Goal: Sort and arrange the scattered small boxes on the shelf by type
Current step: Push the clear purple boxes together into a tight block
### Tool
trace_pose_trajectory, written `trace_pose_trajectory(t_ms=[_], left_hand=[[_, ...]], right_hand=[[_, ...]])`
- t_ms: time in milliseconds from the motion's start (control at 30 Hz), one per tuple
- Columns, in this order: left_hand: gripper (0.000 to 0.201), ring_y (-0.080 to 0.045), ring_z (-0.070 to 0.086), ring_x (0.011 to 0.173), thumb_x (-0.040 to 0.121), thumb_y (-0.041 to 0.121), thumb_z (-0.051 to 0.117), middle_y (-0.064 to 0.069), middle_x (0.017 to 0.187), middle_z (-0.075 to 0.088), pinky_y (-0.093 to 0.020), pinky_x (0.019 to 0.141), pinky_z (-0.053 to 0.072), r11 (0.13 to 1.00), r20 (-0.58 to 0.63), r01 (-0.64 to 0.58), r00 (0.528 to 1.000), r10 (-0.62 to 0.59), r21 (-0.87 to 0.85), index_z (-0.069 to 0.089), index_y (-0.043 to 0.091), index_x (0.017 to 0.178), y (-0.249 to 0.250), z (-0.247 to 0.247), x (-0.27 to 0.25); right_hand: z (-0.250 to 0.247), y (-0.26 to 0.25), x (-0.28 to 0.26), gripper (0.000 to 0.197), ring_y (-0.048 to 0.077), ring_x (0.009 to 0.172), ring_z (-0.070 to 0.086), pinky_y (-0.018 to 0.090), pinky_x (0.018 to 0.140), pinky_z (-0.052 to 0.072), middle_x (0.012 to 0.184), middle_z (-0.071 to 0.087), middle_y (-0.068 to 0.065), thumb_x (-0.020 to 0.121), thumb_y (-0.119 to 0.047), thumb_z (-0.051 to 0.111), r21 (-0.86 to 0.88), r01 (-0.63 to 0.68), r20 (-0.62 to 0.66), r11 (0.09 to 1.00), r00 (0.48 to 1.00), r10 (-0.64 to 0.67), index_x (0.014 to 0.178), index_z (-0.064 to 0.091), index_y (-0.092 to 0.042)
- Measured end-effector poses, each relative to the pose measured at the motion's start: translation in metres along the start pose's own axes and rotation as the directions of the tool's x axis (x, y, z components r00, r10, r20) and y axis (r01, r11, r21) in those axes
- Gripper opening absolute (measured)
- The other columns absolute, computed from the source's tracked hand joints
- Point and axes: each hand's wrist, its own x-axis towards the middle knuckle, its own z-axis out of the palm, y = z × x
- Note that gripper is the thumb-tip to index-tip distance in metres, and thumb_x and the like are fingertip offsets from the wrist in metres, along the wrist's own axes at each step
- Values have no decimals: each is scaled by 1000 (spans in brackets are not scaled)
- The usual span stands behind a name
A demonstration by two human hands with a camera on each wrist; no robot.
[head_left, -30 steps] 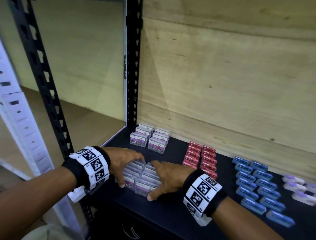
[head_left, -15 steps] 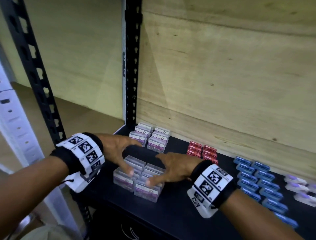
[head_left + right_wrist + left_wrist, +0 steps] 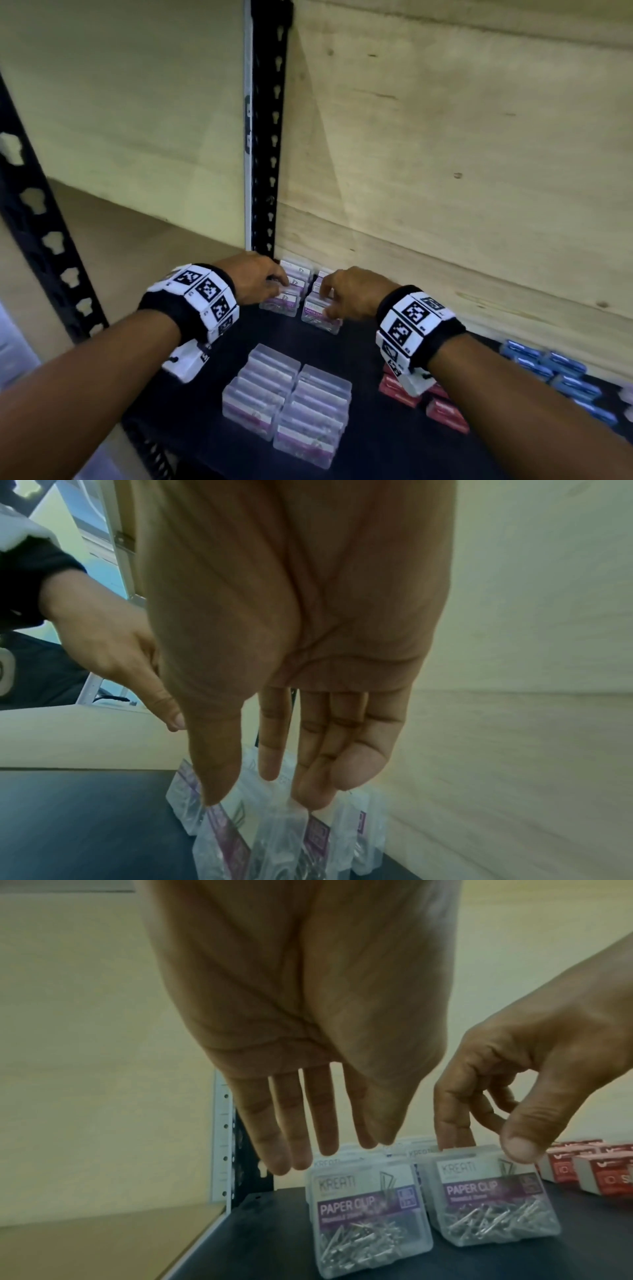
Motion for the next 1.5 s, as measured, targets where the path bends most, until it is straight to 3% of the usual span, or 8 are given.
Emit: trace_pose_trajectory(t_ms=[133, 267, 567, 800, 1000, 1100, 1333, 1500], left_hand=[[35, -11, 55, 110, 98, 31, 52, 5, 130, 59, -15, 85, 36, 1000, 18, 19, 1000, -18, -24, 56, 32, 133, -2, 5, 4], [34, -6, 47, 95, 96, 34, 56, 5, 126, 58, -18, 84, 37, 1000, 58, 10, 998, -11, 12, 58, 33, 130, -1, 2, 3], [26, -2, 52, 89, 95, 34, 59, 11, 103, 61, -14, 78, 37, 999, 120, -36, 992, 37, -15, 64, 30, 121, 12, 1, -9], [24, -6, 61, 103, 94, 34, 60, 11, 115, 67, -18, 86, 46, 997, 169, -77, 982, 79, -19, 67, 32, 117, 21, 5, -23], [22, 0, 59, 89, 94, 33, 61, 11, 107, 69, -9, 70, 39, 994, 186, -103, 977, 106, -28, 69, 30, 113, 29, 6, -38], [20, 0, 60, 88, 93, 33, 61, 12, 105, 70, -13, 75, 42, 993, 201, -110, 973, 117, -41, 71, 31, 111, 30, 7, -45], [22, 3, 60, 85, 92, 40, 61, 16, 105, 69, -13, 75, 44, 993, 218, -100, 970, 112, -62, 69, 31, 110, 31, 8, -50], [32, -5, 60, 98, 93, 46, 57, 13, 113, 65, -20, 86, 46, 996, 171, -45, 984, 57, -71, 61, 30, 120, 27, 4, -39]], right_hand=[[2, 1, 6, 31, 19, 86, 53, 29, 72, 41, 114, 63, 3, 89, -26, 69, 39, 19, -14, 999, 1000, -19, 118, 61, -22], [0, 1, 1, 30, 17, 88, 53, 27, 73, 40, 114, 63, 2, 90, -26, 69, 59, 44, 12, 997, 999, -45, 119, 61, -19], [3, -7, -26, 29, 19, 97, 61, 32, 85, 50, 109, 67, -1, 88, -26, 72, 122, 87, 54, 989, 994, -94, 115, 62, -21], [9, -11, -53, 29, 16, 96, 65, 35, 89, 53, 106, 70, -3, 89, -29, 72, 172, 96, 109, 980, 987, -116, 115, 61, -24], [14, -11, -72, 27, 16, 99, 65, 34, 90, 52, 108, 71, -3, 91, -29, 70, 241, 91, 142, 966, 982, -128, 116, 60, -25], [15, -11, -78, 27, 15, 100, 65, 33, 89, 52, 110, 70, -3, 92, -31, 69, 253, 85, 154, 964, 980, -127, 117, 60, -26], [17, -9, -83, 25, 11, 99, 66, 33, 91, 52, 106, 72, -6, 92, -31, 67, 298, 87, 174, 950, 974, -144, 116, 60, -27], [6, 0, -70, 25, 12, 99, 61, 27, 86, 47, 108, 66, -8, 94, -37, 64, 264, 90, 84, 960, 990, -116, 115, 64, -25]])
